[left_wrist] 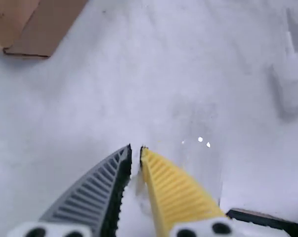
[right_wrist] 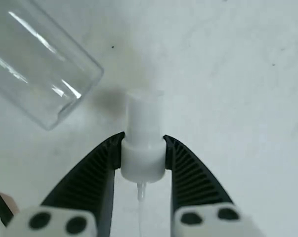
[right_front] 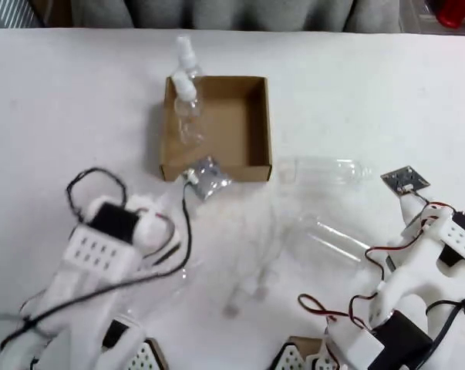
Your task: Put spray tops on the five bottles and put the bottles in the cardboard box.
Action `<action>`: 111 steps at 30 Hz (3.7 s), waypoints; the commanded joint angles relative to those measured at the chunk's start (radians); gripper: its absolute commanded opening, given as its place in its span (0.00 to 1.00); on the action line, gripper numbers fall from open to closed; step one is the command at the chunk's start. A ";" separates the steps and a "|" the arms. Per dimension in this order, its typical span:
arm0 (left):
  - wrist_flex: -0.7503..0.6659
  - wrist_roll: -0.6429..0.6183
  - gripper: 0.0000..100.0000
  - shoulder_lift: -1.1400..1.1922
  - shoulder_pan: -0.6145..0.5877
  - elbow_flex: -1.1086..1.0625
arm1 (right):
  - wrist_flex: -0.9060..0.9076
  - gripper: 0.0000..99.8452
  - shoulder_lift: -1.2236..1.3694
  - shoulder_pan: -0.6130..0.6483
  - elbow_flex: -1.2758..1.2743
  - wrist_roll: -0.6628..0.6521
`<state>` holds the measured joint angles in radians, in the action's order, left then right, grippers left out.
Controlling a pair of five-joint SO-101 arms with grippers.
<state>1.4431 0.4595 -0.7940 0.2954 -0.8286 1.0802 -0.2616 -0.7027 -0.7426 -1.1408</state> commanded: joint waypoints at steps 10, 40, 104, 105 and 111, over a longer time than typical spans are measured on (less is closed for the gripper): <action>0.285 0.000 0.08 0.124 0.064 0.141 | -0.010 0.02 -0.005 0.056 0.006 -0.002; -0.342 0.110 0.37 0.153 -0.036 -0.288 | -0.010 0.02 -0.004 0.084 0.006 0.046; -0.641 -0.275 0.32 0.154 -0.257 -0.324 | -0.101 0.02 0.371 -0.076 0.318 0.048; -0.643 -0.275 0.32 0.154 -0.255 -0.324 | -0.101 0.02 0.371 -0.074 0.318 0.048; -0.638 -0.319 0.32 0.265 -0.254 -0.269 | -0.101 0.02 0.371 -0.067 0.318 0.051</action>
<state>0.8247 0.1741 -0.5900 0.0499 -1.1584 0.9851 0.1204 -0.7672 -0.4680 -1.0978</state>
